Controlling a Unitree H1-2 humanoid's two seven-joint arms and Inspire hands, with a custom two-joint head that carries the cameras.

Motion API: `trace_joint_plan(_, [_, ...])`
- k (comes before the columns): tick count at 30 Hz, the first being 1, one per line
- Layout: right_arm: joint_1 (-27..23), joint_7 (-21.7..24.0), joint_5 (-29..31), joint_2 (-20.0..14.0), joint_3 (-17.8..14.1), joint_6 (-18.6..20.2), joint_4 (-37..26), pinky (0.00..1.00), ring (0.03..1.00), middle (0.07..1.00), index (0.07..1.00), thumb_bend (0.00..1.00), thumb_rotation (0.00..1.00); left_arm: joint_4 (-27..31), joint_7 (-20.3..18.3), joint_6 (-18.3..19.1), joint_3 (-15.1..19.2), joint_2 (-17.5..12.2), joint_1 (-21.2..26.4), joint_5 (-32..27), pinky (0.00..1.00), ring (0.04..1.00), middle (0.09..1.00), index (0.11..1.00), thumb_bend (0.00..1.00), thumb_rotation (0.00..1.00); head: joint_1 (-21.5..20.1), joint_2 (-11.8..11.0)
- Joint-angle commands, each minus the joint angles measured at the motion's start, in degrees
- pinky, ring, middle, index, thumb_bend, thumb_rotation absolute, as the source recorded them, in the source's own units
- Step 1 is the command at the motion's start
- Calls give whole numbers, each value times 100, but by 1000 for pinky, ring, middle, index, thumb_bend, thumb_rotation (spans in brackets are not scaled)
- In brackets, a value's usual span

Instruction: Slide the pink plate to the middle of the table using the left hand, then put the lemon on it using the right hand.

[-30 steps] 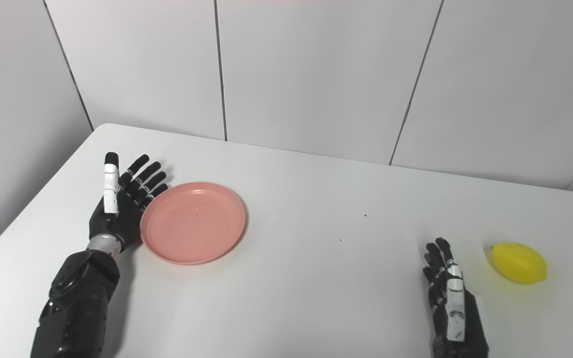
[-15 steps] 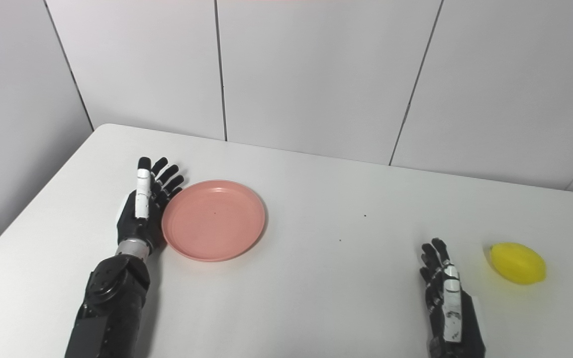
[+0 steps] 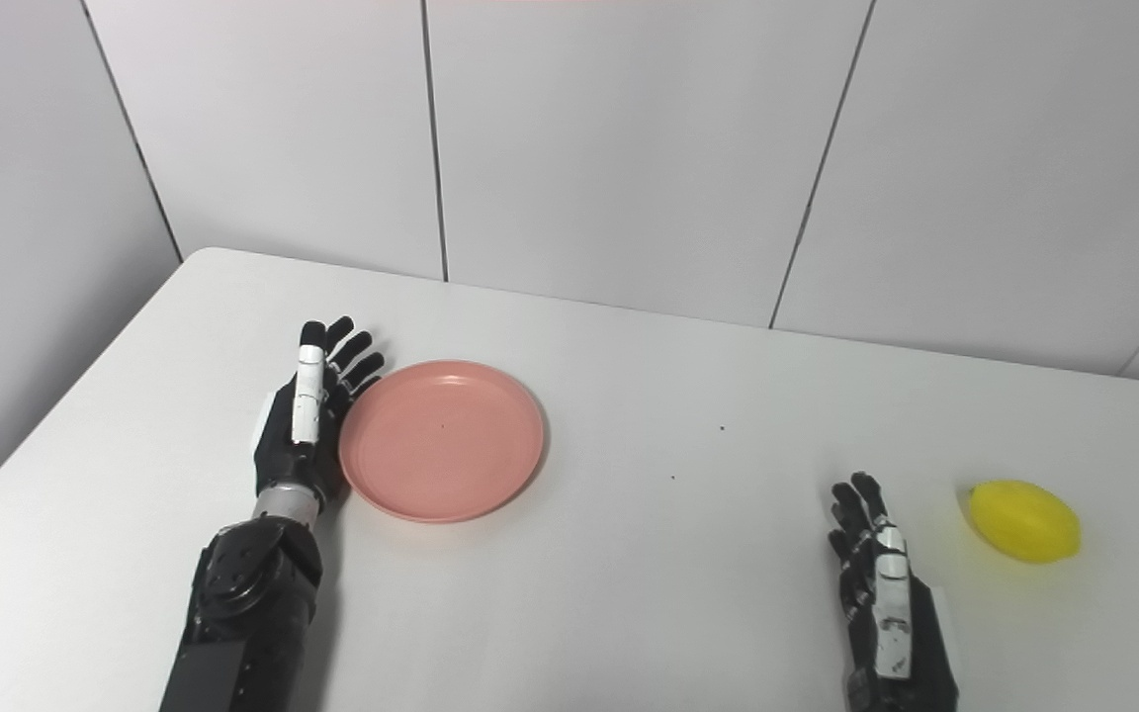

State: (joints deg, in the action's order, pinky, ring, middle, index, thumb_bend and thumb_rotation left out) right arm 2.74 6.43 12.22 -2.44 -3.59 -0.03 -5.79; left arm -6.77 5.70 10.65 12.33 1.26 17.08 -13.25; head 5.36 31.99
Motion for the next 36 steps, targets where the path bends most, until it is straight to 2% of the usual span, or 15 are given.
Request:
trace_joint_plan(1, [124, -7, 14, 102, 48, -50, 118, 1000, 967, 930, 935, 760, 985, -91, -32, 185, -69, 140, -147, -73, 843, 847, 880, 875, 960, 848, 7, 2])
trace_joint_plan(9, [115, -47, -8, 143, 91, -22, 80, 1000, 963, 927, 932, 765, 988, -80, -37, 198, -200, 326, -176, -89, 851, 857, 884, 886, 982, 837, -46, -5])
trace_joint_plan(13, [109, -51, -53, 158, 134, -45, 80, 1000, 969, 931, 936, 755, 995, -75, 75, 104, -135, 521, -162, -134, 865, 856, 890, 896, 995, 811, -82, 0])
trace_joint_plan(21, [100, -121, -121, 248, 179, -84, 68, 1000, 966, 928, 935, 750, 987, -50, 146, -156, -156, 746, -157, -14, 897, 883, 894, 887, 949, 805, -158, 29])
trace_joint_plan(32, [103, -163, -239, 349, 249, -51, 27, 1000, 965, 930, 941, 746, 999, 62, 215, -262, -282, 942, -234, 144, 886, 870, 889, 897, 925, 816, -389, 90])
trace_joint_plan(36, [113, -230, -264, 432, 279, -4, -16, 1000, 966, 924, 938, 735, 979, 100, 215, -302, -297, 1029, -257, 101, 908, 888, 896, 880, 910, 775, -514, 121])
